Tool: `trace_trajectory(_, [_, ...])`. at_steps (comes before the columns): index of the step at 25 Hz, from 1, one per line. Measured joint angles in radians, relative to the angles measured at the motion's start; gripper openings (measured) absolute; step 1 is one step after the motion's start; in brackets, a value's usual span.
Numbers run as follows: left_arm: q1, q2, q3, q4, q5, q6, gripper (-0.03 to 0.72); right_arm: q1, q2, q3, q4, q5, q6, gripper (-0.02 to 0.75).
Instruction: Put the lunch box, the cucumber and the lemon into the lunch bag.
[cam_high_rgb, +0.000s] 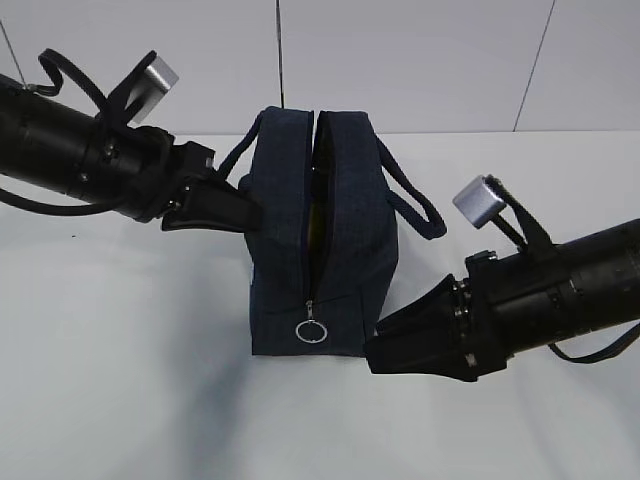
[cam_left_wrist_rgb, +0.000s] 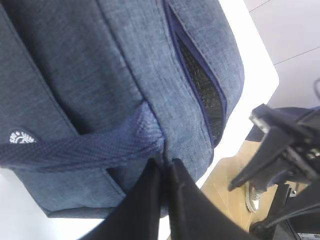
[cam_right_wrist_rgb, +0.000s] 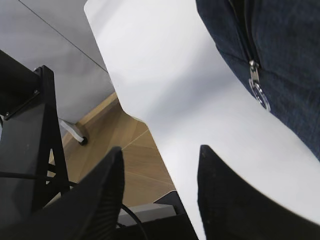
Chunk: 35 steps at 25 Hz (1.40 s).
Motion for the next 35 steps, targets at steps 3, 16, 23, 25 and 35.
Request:
trace_trajectory(3, [0.0, 0.0, 0.0, 0.0, 0.0, 0.0, -0.008, 0.0, 0.029, 0.0, 0.01, 0.0, -0.055, 0.361])
trace_trajectory(16, [0.0, 0.0, 0.0, 0.0, 0.002, 0.0, -0.008, 0.0, 0.134, -0.004, 0.201, -0.088, -0.663, 0.361])
trace_trajectory(23, [0.0, 0.0, 0.0, 0.0, 0.004, 0.002, -0.008, 0.0, 0.233, -0.006, 0.226, -0.018, -0.804, 0.361])
trace_trajectory(25, [0.0, 0.0, 0.0, 0.002, 0.004, 0.002, -0.008, 0.0, 0.247, -0.01, 0.234, -0.016, -0.813, 0.361])
trace_trajectory(35, [0.0, 0.0, 0.0, 0.002, 0.019, 0.002, -0.008, 0.051, 0.301, -0.059, 0.293, -0.01, -0.822, 0.361])
